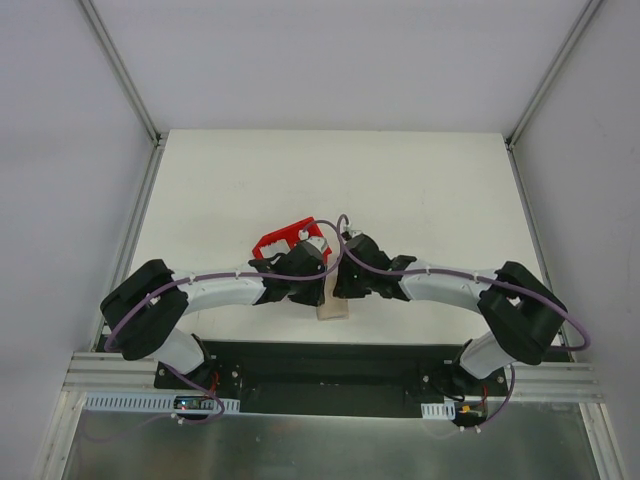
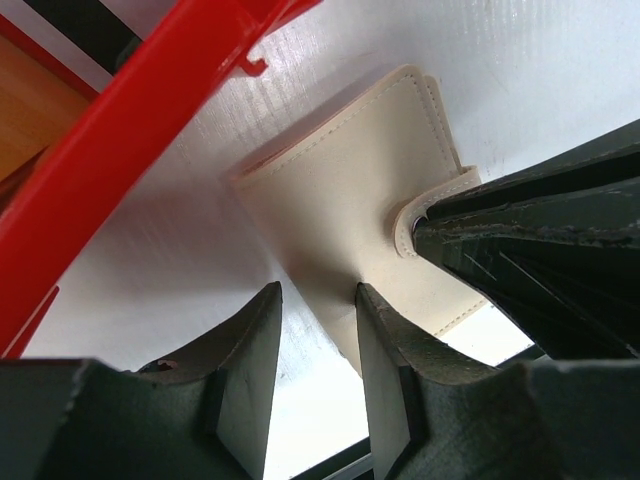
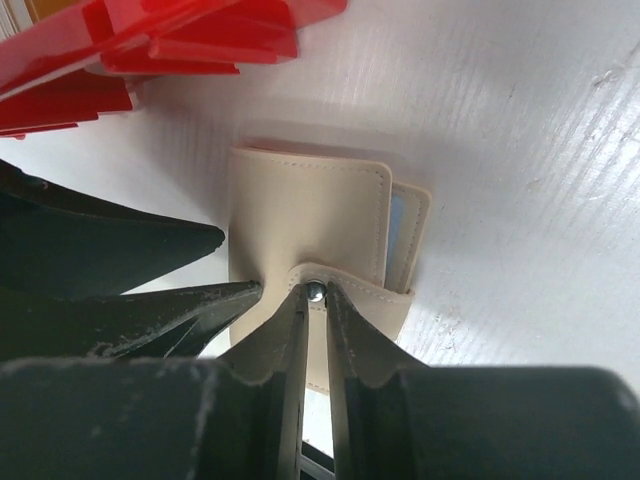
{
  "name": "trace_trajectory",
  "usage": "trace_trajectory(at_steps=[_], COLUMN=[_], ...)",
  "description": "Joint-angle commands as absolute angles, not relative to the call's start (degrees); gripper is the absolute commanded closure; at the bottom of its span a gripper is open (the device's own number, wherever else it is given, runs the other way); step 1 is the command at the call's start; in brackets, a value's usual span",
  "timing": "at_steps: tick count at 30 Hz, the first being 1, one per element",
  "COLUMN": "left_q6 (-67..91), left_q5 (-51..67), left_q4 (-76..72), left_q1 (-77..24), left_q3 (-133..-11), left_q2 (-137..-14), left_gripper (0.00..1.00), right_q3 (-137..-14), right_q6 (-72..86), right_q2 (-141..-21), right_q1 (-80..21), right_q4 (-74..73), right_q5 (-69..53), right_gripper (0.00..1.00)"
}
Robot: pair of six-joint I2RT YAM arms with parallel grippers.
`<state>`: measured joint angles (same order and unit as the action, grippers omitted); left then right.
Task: Put the credit cards into the card holder
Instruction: Close the card holder at the center of the board.
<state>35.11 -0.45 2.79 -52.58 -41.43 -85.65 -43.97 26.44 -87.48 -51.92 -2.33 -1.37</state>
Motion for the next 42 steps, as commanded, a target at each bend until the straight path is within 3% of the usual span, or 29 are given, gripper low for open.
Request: trace_trajectory(at_steps=[1, 23, 42], left_q6=[34.72, 37.70, 37.88], left_q5=[-0.70, -1.41, -2.55], left_q4=[3.43, 1.23, 0.62], left_q1=[-53.26, -53.35, -53.35], left_q3=[-42.10, -40.34, -39.11], left_q2=[-86.40, -85.61, -83.76], left_gripper=[0.66, 0.67, 0.66], right_q3=[-47.63, -55.46, -53.97], right_q6=[25.66, 24.00, 23.56], right_q2=[-90.52, -101.51, -99.32], right_q1=[-51.77, -52.74, -52.73], right_q4=[-8.24, -23.64, -20.66], right_q5=[-0.35, 4.57, 2.38], right_gripper=[0.88, 0.91, 0.88])
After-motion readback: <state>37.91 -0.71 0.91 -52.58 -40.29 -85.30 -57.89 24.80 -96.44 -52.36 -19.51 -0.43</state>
